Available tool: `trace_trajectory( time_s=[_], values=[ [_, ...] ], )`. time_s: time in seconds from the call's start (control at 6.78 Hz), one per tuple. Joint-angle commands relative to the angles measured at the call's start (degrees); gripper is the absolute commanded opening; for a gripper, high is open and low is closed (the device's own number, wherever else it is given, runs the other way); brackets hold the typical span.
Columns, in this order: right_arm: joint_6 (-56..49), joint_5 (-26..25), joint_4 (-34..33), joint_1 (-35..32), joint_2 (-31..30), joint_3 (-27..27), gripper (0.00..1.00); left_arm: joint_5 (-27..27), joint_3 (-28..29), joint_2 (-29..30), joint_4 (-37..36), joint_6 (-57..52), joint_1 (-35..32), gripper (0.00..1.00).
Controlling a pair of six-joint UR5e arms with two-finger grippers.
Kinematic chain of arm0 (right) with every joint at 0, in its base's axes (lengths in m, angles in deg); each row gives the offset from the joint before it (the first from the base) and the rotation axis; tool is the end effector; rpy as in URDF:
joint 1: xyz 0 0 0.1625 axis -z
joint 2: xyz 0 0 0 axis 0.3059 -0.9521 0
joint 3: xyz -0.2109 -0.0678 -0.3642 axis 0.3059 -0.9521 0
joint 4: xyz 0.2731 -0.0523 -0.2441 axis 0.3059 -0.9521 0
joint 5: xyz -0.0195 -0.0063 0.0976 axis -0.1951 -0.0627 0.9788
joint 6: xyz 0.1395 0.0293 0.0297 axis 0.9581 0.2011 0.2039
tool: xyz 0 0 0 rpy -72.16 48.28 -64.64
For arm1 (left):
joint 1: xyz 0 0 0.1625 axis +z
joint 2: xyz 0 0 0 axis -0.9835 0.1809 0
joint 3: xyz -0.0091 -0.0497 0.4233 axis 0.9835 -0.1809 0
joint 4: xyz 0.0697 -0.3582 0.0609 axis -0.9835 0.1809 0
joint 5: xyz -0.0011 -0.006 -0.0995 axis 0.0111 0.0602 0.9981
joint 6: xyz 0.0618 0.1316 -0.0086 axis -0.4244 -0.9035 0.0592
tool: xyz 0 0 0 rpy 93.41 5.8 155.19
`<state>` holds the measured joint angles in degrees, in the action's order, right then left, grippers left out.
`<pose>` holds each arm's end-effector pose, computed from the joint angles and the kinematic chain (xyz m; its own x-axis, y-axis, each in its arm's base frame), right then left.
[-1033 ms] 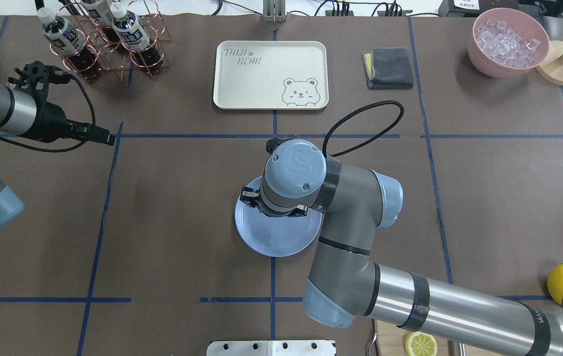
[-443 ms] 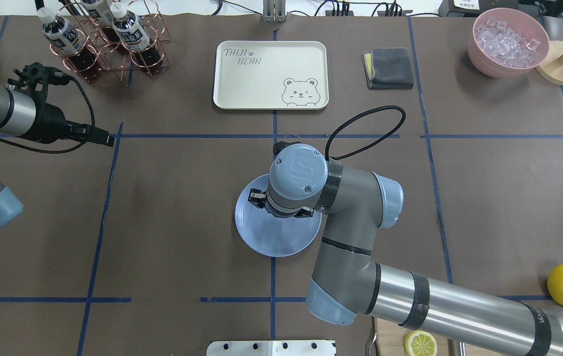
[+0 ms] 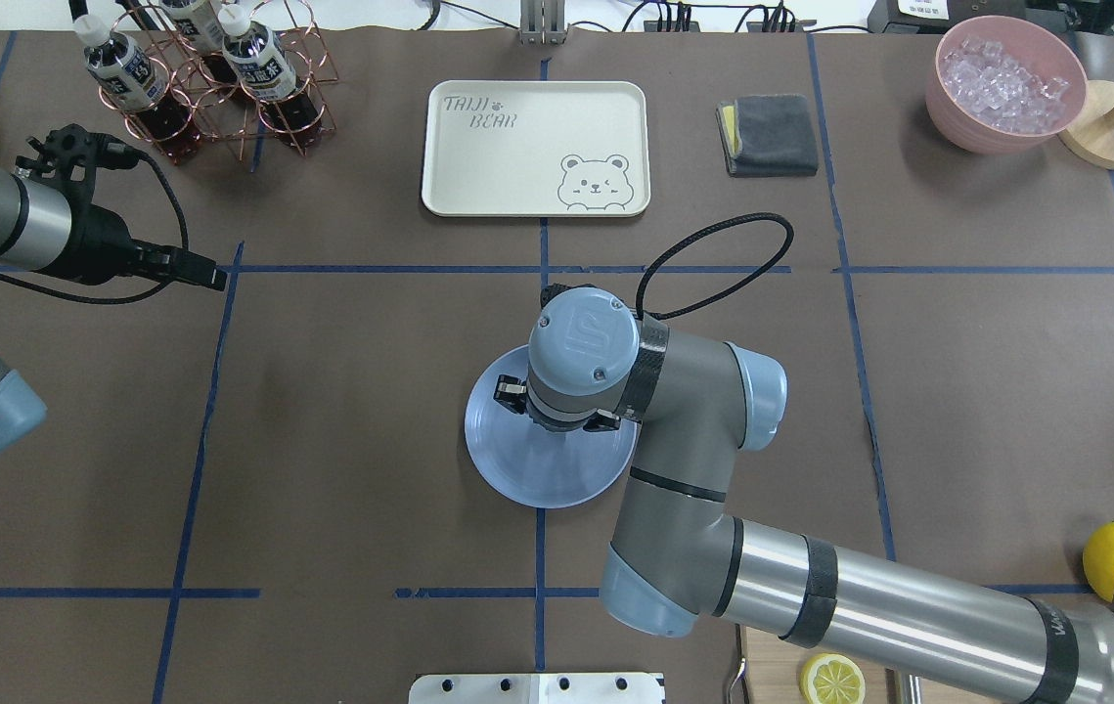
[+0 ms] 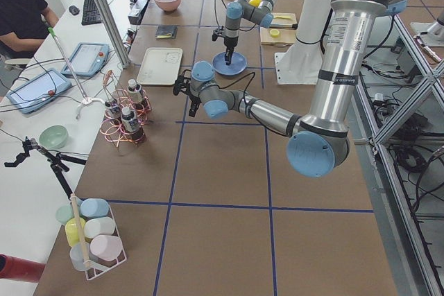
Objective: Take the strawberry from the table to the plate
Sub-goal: 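Carry the strawberry with the right gripper over the light blue plate and lower it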
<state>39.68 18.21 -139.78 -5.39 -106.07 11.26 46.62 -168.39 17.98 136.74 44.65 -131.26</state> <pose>-0.6256 -0.3793 0.2768 0.6315 0.2362 0.7385 -0.2198 0.9679 -0.1216 0.3101 -0.4834 0.4673 0.5141 0.2374 -0.8242 0.0774 0.9442 0.3202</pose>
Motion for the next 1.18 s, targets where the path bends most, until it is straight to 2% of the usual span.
trace_trajectory(
  time_s=[0.0, 0.15, 0.3, 0.44, 0.59, 0.89, 1.03],
  values=[
    [-0.07, 0.02, 0.06, 0.09, 0.09, -0.29, 0.00, -0.09, -0.08, 0.00, 0.00, 0.09, 0.00, 0.88],
    [-0.07, 0.02, -0.03, 0.27, 0.27, -0.37, 0.25, -0.09, -0.08, 0.00, 0.00, 0.00, 0.00, 0.88],
    [0.01, 0.02, -0.03, 0.27, 0.27, -0.38, 0.59, -0.09, 0.01, 0.00, 0.00, 0.09, 0.00, 0.88],
    [-0.07, 0.02, -0.03, 0.27, 0.10, -0.38, 0.70, 0.00, 0.01, -0.09, 0.00, 0.00, 0.00, 0.88],
    [-0.16, -0.07, -0.03, 0.27, 0.09, -0.29, 0.98, 0.00, 0.10, -0.09, 0.09, 0.00, 0.00, 0.88],
    [-0.68, 0.80, -0.38, -0.78, -0.69, 2.85, 1.00, 0.00, 0.19, -0.18, 0.09, -0.35, 0.00, 0.88],
    [-0.77, 3.33, -0.55, -2.53, -4.96, 9.66, 1.00, 0.00, 0.10, -2.18, 0.17, -1.74, 0.00, 0.88]
  ],
)
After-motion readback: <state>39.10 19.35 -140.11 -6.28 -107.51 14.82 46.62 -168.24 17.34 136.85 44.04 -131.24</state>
